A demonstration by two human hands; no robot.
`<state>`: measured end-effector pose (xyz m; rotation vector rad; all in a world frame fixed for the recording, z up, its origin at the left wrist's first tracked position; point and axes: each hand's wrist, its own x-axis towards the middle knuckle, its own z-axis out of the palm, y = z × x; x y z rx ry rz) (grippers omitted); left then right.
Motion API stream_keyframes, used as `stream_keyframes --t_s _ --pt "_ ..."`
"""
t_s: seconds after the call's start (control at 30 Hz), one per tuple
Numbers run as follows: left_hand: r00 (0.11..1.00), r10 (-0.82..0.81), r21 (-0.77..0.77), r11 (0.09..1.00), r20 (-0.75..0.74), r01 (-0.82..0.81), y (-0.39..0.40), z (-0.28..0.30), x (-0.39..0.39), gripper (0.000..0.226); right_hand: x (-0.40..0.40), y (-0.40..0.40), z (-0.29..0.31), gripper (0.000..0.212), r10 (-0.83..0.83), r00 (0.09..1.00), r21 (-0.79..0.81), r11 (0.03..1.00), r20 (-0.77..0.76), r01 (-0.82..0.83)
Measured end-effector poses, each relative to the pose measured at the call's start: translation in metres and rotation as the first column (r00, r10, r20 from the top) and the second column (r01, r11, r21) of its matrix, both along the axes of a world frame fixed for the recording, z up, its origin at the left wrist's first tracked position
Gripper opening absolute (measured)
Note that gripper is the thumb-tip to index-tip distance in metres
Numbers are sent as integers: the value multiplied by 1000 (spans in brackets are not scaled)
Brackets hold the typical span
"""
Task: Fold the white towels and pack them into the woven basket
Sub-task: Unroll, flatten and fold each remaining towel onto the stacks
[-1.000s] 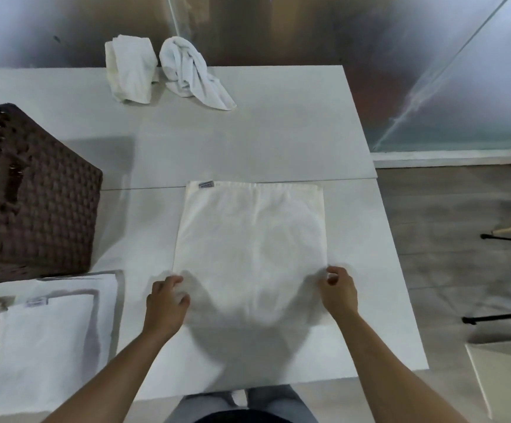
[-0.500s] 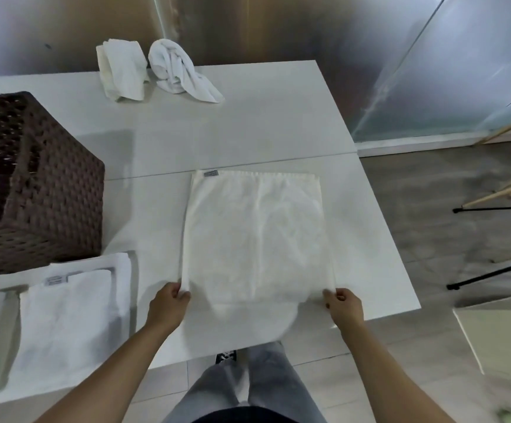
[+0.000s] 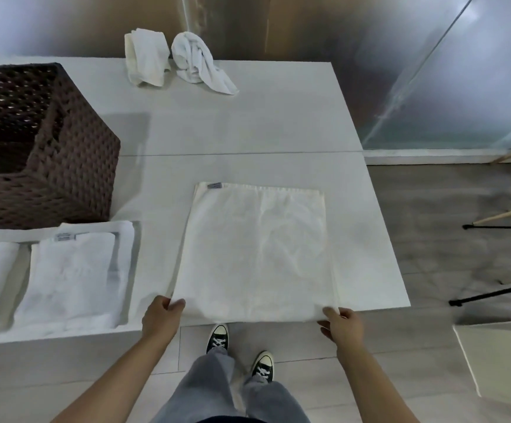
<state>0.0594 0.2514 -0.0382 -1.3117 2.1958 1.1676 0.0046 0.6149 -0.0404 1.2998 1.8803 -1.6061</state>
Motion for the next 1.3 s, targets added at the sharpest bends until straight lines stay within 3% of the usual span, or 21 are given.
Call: stream_keyframes --t_s 0.2,0.37,0.5,0.63,0.8,0.87,1.0,1.13,1.3 --pt "949 314 185 933 3 -309 38 -5 41 19 19 25 2 12 -2 1000 -42 999 -14 1" --pt "925 377 176 915 -54 -363 69 0 65 16 44 46 -1 19 -62 998 -105 993 0 62" --pt "860 487 229 864 -152 -448 80 12 73 36 52 52 11 27 -172 984 -184 970 -39 162" --pt "782 564 328 815 -265 -477 82 39 61 40 32 53 36 29 -238 960 -284 940 -148 189" --pt "706 611 413 782 -358 -468 74 82 27 13 -22 47 67 11 -276 932 -438 886 -234 153" --pt "685 626 443 769 -373 -461 67 95 8 7 -49 41 75 14 -281 919 -475 871 -275 124" --pt "652 638 553 742 -411 -378 54 109 -31 15 -96 27 83 15 -262 896 -554 832 -357 23" --pt "675 573 547 785 -465 -290 43 95 -72 25 -127 10 75 13 -215 884 -526 849 -414 -40" --pt "679 550 473 819 -487 -324 30 62 -119 5 -160 -1 49 17 -128 888 -442 892 -441 -92"
